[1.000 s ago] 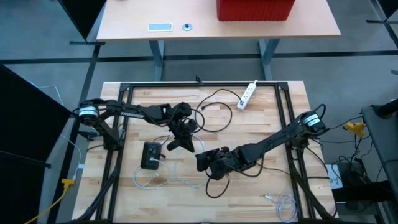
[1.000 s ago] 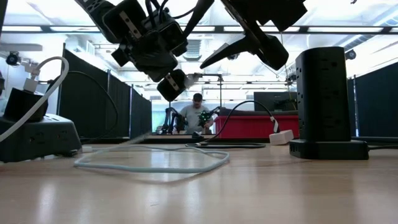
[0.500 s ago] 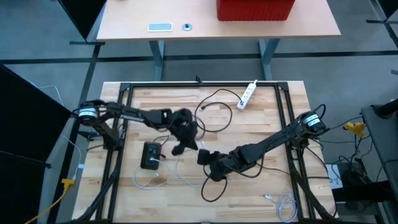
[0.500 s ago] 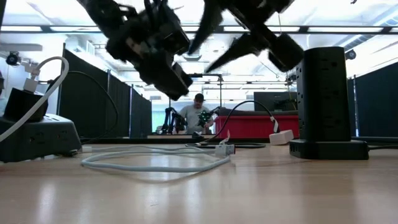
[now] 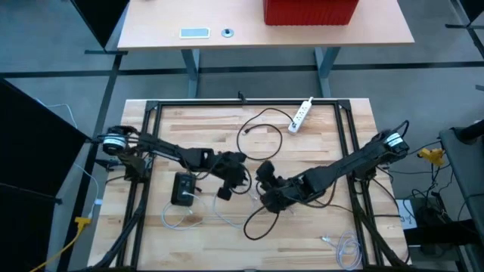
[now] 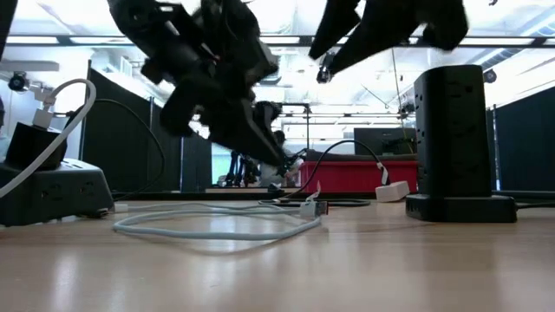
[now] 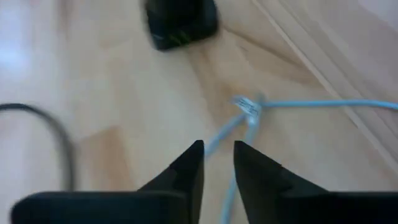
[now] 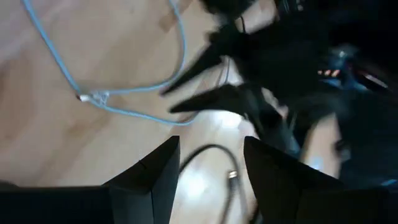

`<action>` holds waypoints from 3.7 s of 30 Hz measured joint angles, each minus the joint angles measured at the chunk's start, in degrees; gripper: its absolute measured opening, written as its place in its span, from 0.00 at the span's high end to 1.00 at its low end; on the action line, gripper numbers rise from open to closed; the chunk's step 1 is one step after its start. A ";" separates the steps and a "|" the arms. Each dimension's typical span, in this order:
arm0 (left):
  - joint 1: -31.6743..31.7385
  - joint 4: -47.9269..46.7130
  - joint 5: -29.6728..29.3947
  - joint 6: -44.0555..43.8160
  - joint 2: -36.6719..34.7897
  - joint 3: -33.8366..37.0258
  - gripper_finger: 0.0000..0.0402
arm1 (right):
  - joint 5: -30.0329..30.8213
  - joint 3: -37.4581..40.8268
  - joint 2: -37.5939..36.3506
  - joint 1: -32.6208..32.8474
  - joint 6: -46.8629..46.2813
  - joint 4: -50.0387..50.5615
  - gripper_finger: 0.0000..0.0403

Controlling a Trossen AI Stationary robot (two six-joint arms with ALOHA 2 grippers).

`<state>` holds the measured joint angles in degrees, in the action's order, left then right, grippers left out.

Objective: Insert USB
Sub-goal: Insert the top white charger cable into the right black outlet extension

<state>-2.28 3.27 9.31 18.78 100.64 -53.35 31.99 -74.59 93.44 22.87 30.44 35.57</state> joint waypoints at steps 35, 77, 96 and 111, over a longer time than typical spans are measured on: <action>2.08 2.42 12.56 -5.37 5.63 -3.31 1.00 | -1.82 -0.02 -5.73 -0.25 -6.47 1.32 0.60; 14.87 1.11 56.66 -21.42 1.74 -3.73 1.00 | 10.86 -0.04 8.84 1.62 39.21 -15.00 0.75; 14.75 4.73 55.70 -24.93 1.74 -3.75 1.00 | 10.03 -0.04 8.89 1.62 39.05 -15.35 0.86; 14.54 4.67 54.97 -22.90 1.74 -3.75 1.00 | 10.20 -0.11 8.89 1.62 33.88 -16.42 0.98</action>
<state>12.26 7.94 64.28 -4.12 102.39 -57.10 42.19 -74.70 102.32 24.49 64.32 19.15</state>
